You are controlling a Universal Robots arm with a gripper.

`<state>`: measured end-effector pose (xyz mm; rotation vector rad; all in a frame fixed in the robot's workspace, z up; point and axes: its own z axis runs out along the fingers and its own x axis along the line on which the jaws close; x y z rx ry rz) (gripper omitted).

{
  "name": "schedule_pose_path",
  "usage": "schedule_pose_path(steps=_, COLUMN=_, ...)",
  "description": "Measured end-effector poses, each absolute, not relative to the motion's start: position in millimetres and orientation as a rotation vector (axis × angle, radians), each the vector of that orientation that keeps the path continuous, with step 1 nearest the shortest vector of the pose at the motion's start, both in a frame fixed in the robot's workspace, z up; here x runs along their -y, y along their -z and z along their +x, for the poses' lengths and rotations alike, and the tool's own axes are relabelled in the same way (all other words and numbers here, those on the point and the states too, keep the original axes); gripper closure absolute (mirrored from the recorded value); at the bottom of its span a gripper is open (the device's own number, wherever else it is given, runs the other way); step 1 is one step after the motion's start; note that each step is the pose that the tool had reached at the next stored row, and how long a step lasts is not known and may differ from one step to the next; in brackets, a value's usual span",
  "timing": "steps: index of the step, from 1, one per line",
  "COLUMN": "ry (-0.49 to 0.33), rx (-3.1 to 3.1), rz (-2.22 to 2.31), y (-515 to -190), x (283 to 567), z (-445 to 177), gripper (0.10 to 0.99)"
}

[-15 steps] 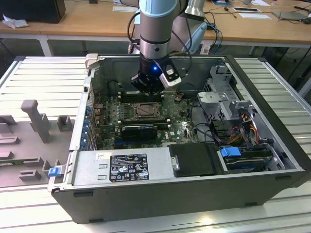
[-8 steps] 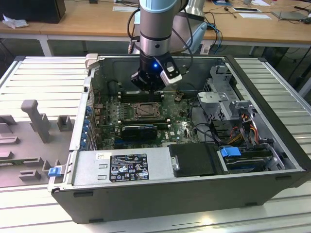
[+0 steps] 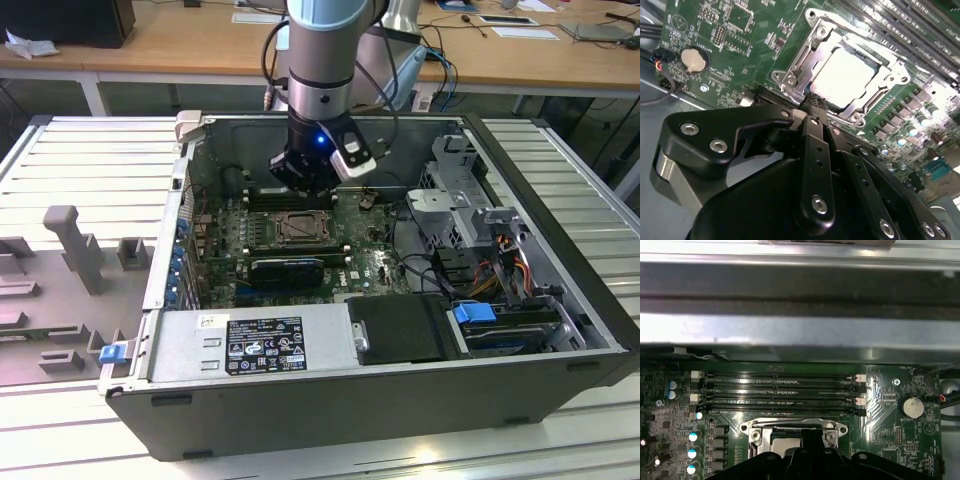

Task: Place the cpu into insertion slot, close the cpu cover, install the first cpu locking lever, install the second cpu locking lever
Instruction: 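Install the second cpu locking lever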

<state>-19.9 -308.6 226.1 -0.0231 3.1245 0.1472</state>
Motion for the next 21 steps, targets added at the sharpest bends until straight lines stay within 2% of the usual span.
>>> schedule_pose_path(steps=21, ry=-0.149, rx=-3.125, rz=-0.023, y=-236.8, x=331.4, z=-19.6, gripper=0.98)
